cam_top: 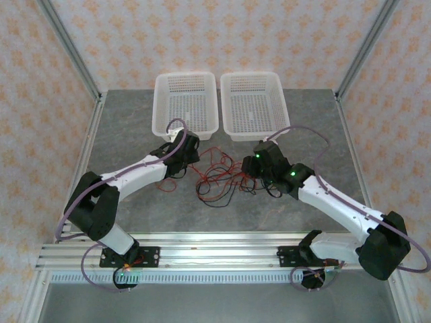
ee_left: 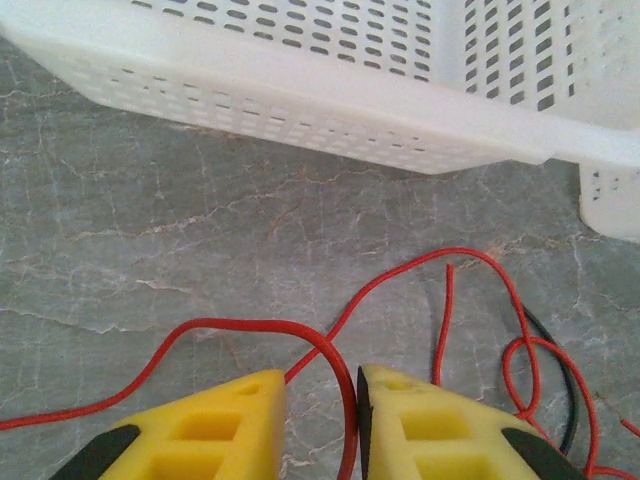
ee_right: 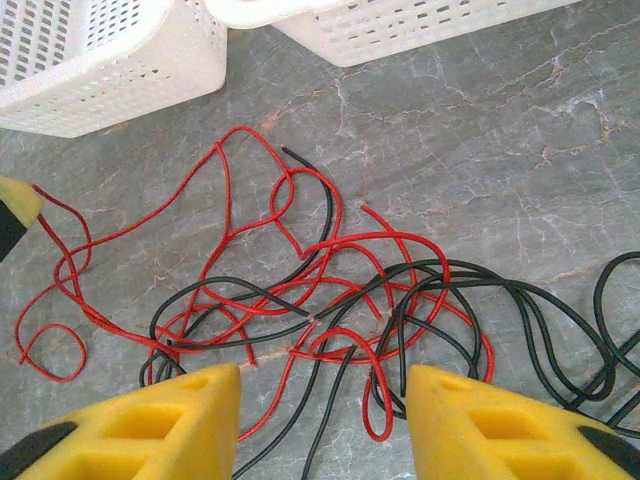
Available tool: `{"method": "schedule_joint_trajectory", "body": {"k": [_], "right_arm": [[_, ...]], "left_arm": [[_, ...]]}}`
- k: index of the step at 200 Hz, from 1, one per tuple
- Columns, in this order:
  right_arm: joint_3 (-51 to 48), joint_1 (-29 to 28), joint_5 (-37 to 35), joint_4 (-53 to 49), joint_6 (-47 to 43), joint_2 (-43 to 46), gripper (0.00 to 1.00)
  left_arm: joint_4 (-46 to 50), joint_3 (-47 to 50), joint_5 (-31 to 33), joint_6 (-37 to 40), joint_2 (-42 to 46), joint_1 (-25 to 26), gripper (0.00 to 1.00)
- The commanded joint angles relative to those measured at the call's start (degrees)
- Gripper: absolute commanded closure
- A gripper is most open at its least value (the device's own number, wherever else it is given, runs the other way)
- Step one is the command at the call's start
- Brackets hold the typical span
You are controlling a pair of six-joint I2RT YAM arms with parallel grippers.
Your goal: Untangle the cables
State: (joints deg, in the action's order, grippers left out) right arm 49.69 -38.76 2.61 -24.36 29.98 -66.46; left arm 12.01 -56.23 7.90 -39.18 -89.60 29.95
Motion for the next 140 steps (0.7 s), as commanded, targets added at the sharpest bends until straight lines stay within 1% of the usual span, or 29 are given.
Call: {"method": "schedule_joint_trajectory", "body": {"k": [1, 50, 70, 80, 86, 99, 106, 124, 140], "right_arm": [[-0.73, -0.26, -0.24, 1.32, 0.01, 0.63, 0.53], [-1.35, -0.26, -0.49, 1.22, 0.16, 1.55, 0.53], [-1.53, -0.26, -0.55, 1.33, 0.23, 1.59, 0.53], [-1.61, -0.26, -0.48, 1.39, 0.26, 1.52, 0.53], [-1.62, -0.26, -0.49, 1.42, 0.28, 1.45, 0.53], [-1.53, -0.26, -0.33, 1.55, 0.32, 1.33, 0.53], [-1.53, -0.26, -0.16, 1.69, 0.26, 1.25, 0.53], [-1.62, -0.26, 0.61, 2.44, 0.39, 0.77, 0.53], [-2.04, -0.35, 2.75, 4.62, 0.93, -0.04, 0.54]], "left_arm": [[2.59, 0.06, -0.17, -0.04, 1.16, -0.18, 0.73], [0.33, -1.12, -2.06, 0.98, -2.55, -0.06, 0.7], [-0.09, -2.01, -2.1, 1.59, -4.22, 0.04, 0.71], [-0.4, -2.29, -2.0, 1.9, -4.94, 0.02, 0.75], [-0.53, -2.47, -1.89, 2.05, -5.39, 0.04, 0.79], [-0.82, -2.85, -1.59, 2.34, -5.87, 0.09, 0.91], [-1.0, -2.9, -1.42, 2.42, -5.73, 0.06, 1.0], [-1.23, -2.93, -1.14, 2.35, -3.91, 0.48, 1.0], [0.28, -3.91, -0.83, 2.61, -1.28, 1.51, 1.0]]}}
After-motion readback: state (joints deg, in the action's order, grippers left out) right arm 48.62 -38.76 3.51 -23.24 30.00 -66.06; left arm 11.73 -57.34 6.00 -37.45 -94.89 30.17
